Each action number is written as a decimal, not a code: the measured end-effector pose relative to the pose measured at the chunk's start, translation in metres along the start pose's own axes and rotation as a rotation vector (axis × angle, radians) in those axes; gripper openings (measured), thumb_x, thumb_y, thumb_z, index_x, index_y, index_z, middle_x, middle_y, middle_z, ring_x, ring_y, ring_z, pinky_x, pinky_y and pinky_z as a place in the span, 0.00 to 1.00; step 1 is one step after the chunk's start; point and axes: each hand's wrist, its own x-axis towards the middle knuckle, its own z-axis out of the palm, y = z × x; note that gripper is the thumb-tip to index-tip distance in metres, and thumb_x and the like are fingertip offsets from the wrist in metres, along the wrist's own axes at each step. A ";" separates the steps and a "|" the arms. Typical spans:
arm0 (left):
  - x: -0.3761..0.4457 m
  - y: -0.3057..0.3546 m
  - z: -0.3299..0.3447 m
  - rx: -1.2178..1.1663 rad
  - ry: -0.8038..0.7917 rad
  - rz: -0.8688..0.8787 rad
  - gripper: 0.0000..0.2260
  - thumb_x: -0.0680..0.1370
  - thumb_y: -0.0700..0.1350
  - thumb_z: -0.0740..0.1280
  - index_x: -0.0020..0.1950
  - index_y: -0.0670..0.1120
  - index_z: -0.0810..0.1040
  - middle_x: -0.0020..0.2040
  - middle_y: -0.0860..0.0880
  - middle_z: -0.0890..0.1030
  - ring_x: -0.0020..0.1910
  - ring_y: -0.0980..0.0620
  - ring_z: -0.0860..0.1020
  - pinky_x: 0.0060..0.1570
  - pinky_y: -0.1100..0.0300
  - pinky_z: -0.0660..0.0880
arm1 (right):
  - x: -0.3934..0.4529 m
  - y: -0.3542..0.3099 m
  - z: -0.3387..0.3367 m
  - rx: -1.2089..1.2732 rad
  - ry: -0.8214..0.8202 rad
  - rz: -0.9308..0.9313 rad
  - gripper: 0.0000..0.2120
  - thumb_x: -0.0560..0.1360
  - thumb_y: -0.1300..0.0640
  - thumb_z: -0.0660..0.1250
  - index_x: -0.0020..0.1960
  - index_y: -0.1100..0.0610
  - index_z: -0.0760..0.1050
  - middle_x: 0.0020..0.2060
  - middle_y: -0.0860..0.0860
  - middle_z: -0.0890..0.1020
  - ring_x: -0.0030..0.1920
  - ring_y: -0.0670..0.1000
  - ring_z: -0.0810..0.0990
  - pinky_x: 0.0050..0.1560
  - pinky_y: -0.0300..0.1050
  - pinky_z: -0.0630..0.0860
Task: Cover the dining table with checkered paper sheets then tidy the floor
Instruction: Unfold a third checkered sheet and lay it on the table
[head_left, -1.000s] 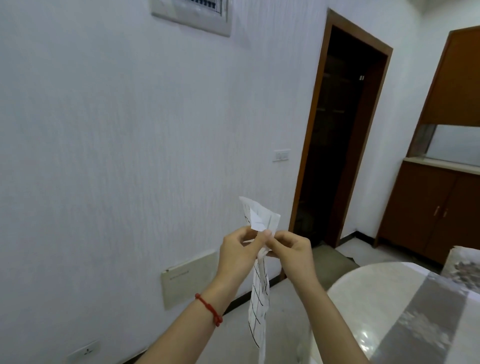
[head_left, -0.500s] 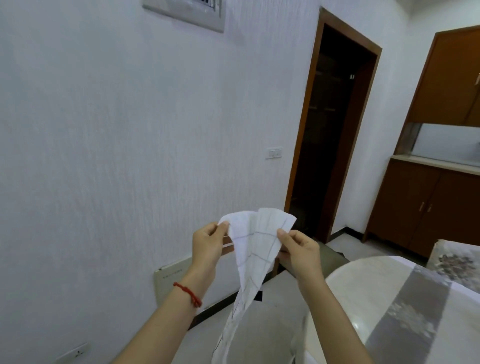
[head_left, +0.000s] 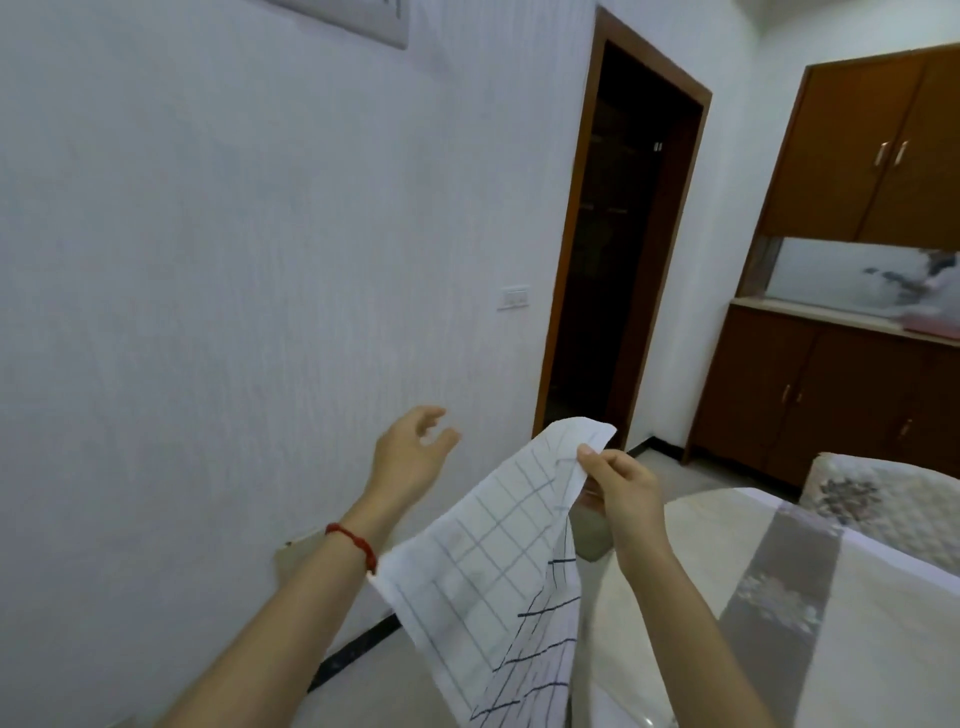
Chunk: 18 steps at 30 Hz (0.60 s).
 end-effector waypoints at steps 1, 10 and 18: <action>-0.006 0.014 0.010 -0.038 -0.101 0.048 0.15 0.75 0.48 0.67 0.60 0.44 0.76 0.59 0.46 0.79 0.59 0.49 0.76 0.57 0.59 0.70 | -0.002 0.000 0.003 0.006 -0.015 -0.009 0.10 0.74 0.59 0.67 0.35 0.60 0.78 0.29 0.51 0.83 0.31 0.46 0.82 0.30 0.33 0.77; -0.035 0.049 0.063 -0.069 -0.442 0.090 0.22 0.75 0.52 0.65 0.67 0.47 0.70 0.65 0.46 0.74 0.63 0.49 0.73 0.56 0.61 0.70 | -0.016 0.006 0.015 -0.083 -0.147 -0.123 0.14 0.75 0.62 0.65 0.36 0.49 0.83 0.37 0.48 0.86 0.39 0.46 0.84 0.39 0.38 0.81; -0.022 0.035 0.056 -0.117 -0.389 0.173 0.08 0.76 0.40 0.65 0.53 0.44 0.82 0.48 0.46 0.83 0.51 0.49 0.81 0.53 0.56 0.77 | -0.013 0.013 -0.002 -0.039 -0.285 -0.161 0.16 0.74 0.70 0.63 0.46 0.51 0.82 0.41 0.46 0.86 0.44 0.47 0.84 0.41 0.35 0.79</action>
